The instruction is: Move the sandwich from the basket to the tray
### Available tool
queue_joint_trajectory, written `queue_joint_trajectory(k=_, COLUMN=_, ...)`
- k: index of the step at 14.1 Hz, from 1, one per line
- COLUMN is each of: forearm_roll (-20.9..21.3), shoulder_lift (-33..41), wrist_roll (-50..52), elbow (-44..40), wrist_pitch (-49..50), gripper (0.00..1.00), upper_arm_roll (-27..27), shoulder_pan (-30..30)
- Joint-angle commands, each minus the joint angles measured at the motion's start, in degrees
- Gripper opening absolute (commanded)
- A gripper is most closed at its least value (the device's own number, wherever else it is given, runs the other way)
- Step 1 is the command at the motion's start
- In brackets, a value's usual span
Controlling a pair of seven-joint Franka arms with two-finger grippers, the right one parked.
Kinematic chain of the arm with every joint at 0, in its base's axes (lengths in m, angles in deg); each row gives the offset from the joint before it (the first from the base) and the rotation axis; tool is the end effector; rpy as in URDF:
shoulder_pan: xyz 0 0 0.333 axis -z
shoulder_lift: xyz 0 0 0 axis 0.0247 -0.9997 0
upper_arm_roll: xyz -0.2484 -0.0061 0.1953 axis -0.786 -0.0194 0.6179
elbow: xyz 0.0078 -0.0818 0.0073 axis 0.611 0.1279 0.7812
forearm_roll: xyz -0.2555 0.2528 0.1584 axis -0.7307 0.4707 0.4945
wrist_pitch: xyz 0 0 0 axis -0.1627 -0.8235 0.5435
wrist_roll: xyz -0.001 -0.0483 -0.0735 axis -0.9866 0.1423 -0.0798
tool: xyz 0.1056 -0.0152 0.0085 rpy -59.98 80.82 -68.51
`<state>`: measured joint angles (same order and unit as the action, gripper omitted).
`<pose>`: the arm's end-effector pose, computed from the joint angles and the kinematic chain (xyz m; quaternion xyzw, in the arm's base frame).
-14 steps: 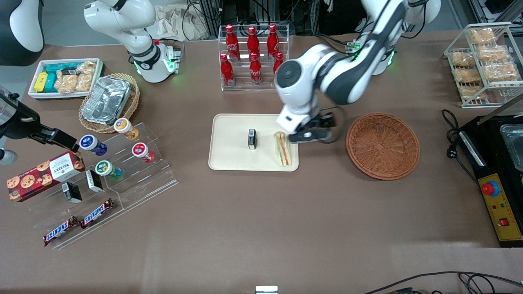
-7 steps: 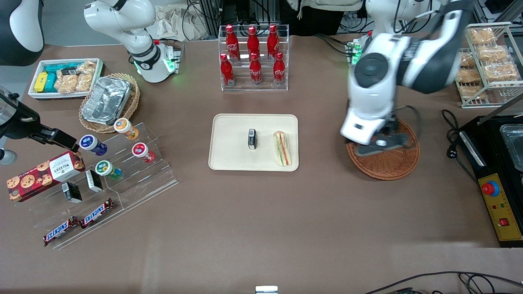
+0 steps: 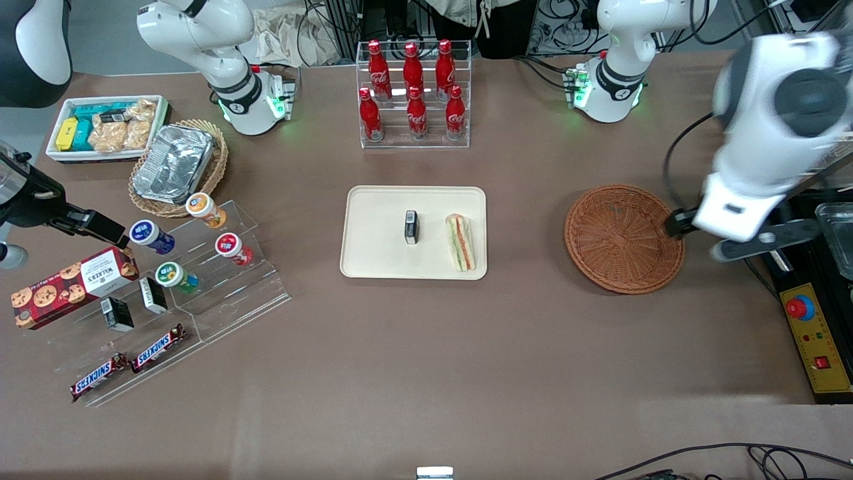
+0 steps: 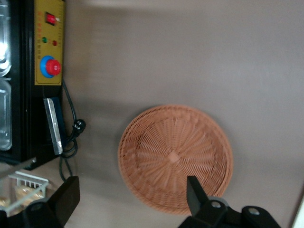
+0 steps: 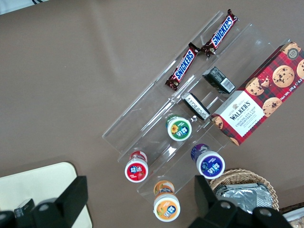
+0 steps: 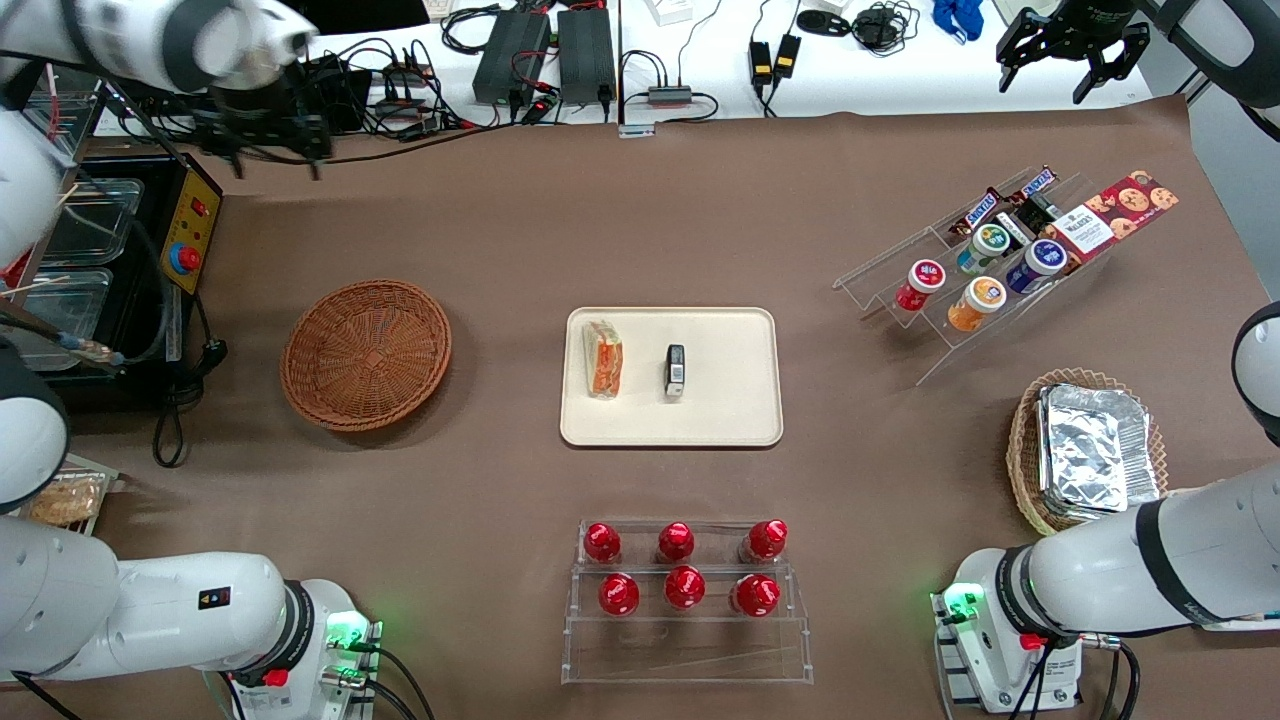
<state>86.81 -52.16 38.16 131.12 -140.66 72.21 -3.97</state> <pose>0.5584 -0.0425 0.5394 -0.9953 -0.0470 0.0112 0.0840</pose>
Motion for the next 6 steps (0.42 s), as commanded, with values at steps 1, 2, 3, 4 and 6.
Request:
queue_joint_trajectory(k=1, forearm_roll=-6.94, shoulder_lift=3.04, wrist_roll=-18.92, elbow=0.20, wrist_pitch=1.73, gripper=1.00, upper_arm_roll=5.67, shoulder_pan=-0.32)
queue_joint_trajectory(k=2, forearm_roll=-7.66, shoulder_lift=3.22, wrist_roll=-23.32, elbow=0.11, wrist_pitch=2.26, gripper=1.00, upper_arm_roll=6.64, shoulder_pan=-0.58)
queue_joint_trajectory(k=3, forearm_roll=-7.66, shoulder_lift=3.22, wrist_roll=-26.50, elbow=-0.07, wrist_pitch=3.04, gripper=1.00, upper_arm_roll=7.09, shoulder_pan=-0.59)
queue_joint_trajectory(k=4, forearm_roll=-7.66, shoulder_lift=2.96, wrist_roll=-27.75, elbow=-1.72, wrist_pitch=4.18, gripper=1.00, upper_arm_roll=7.27, shoulder_pan=-0.67)
queue_joint_trajectory(k=6, forearm_roll=-7.66, shoulder_lift=1.99, wrist_roll=-27.76, elbow=-4.54, wrist_pitch=6.04, gripper=1.00, upper_arm_roll=7.18, shoulder_pan=-0.50)
